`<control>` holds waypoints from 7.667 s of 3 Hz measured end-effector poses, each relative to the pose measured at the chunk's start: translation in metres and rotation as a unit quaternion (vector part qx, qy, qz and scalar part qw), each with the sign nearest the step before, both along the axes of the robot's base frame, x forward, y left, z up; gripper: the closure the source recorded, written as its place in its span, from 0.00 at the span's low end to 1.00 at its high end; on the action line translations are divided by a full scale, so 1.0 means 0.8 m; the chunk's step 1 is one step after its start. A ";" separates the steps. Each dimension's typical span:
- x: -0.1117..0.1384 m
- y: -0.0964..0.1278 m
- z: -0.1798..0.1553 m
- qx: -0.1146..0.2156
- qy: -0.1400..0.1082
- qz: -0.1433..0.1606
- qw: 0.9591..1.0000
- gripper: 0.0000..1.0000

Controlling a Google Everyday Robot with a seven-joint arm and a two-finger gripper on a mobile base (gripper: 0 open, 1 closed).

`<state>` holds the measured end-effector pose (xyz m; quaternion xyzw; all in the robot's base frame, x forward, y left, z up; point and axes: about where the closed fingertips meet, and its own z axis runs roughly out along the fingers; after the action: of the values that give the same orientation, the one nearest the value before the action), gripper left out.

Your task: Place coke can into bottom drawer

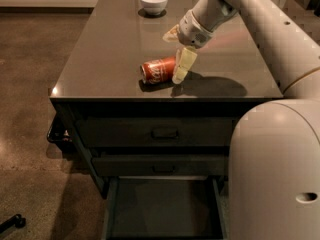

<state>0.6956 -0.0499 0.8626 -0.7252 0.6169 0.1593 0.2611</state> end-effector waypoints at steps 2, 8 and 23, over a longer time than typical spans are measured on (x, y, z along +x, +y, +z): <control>-0.004 0.002 -0.005 0.006 0.009 -0.001 1.000 0.19; -0.109 0.010 0.018 0.003 -0.046 -0.037 0.998 1.00; -0.363 0.031 -0.499 0.162 0.117 -0.156 0.967 1.00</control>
Offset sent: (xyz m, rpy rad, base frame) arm -0.0025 0.0013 -0.0037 0.0111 0.0164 -0.0019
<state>0.4051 -0.0253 0.4636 -0.5443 0.7146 0.2979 0.3230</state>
